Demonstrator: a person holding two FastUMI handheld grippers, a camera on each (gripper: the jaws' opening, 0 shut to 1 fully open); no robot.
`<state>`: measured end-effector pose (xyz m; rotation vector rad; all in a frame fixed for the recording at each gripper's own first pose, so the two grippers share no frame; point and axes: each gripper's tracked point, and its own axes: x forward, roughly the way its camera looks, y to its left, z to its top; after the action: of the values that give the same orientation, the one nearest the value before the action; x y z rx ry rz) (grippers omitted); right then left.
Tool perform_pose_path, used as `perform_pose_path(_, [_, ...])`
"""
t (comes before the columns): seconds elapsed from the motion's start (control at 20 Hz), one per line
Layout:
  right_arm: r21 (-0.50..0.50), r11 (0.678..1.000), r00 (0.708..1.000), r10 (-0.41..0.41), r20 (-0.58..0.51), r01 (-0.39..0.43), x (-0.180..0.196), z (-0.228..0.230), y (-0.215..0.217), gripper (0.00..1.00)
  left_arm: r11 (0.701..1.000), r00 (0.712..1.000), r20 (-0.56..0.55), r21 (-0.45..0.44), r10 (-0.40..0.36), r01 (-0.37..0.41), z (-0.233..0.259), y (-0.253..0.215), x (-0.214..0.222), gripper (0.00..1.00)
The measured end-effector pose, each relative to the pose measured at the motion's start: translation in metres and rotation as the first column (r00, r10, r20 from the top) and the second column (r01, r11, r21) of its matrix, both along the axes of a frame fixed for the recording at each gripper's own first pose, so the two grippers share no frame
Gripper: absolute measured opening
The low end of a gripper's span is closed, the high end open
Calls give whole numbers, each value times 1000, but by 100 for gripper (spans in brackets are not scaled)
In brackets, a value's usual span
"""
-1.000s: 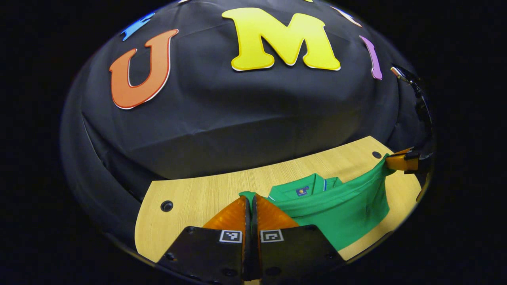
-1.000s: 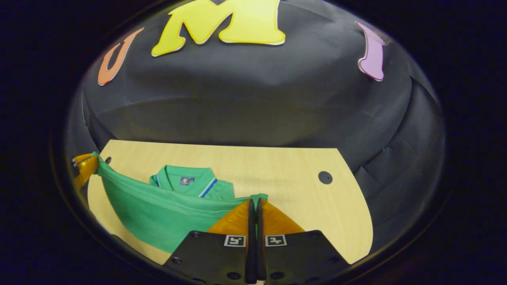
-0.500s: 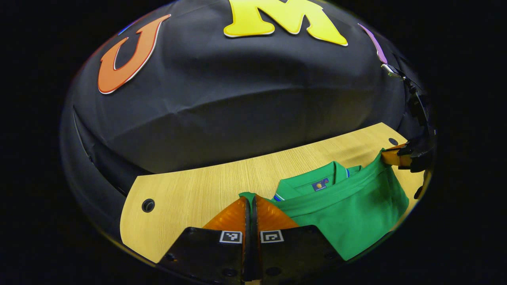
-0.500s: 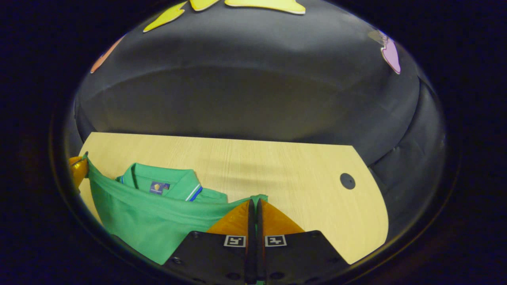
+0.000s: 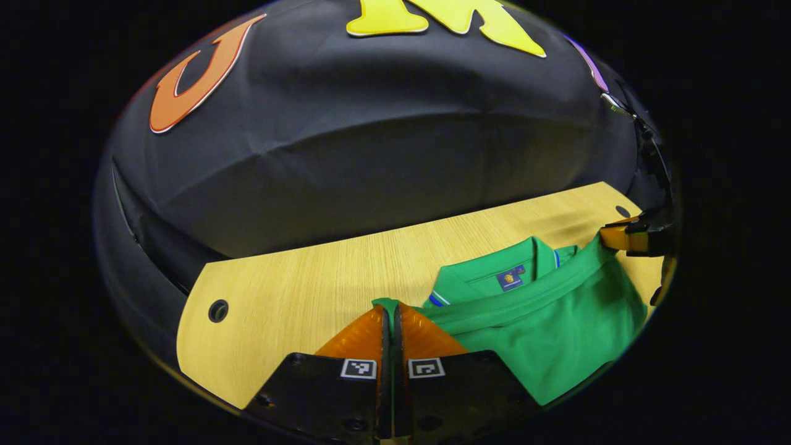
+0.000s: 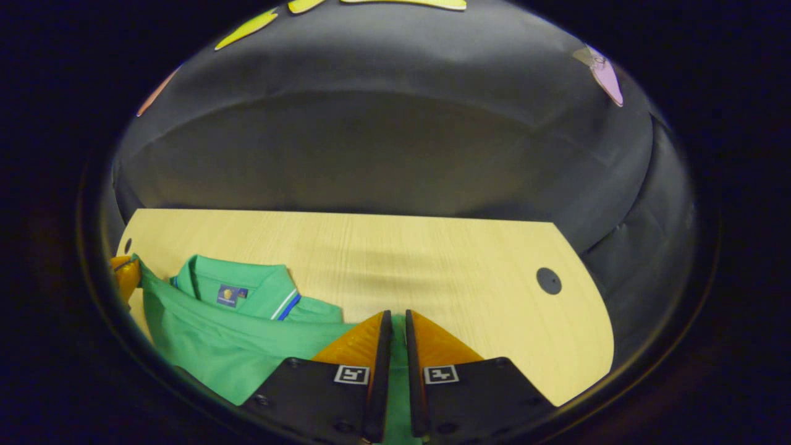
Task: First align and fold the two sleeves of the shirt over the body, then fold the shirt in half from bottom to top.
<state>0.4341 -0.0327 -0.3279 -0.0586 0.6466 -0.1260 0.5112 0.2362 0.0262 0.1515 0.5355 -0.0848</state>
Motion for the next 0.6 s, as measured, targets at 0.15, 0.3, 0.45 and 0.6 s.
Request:
perform_pose_path(0.15, [27,999,999,24,29,-25,-9,22,8,45,1000,1000,-12,1,16,-16,3,4,-7,19])
perform_pose_path(0.3, [14,998,995,65,71,-66,-31,63,13,87,999,1000,-13,-32,29,-29,14,2,-18,54])
perform_pose_path(0.45, [-19,996,982,94,165,-92,-62,123,15,95,998,998,30,-39,53,-51,49,7,-36,99])
perform_pose_path(0.6, [-12,993,962,119,244,-120,-105,181,20,96,997,991,121,-62,58,-51,111,3,-66,98])
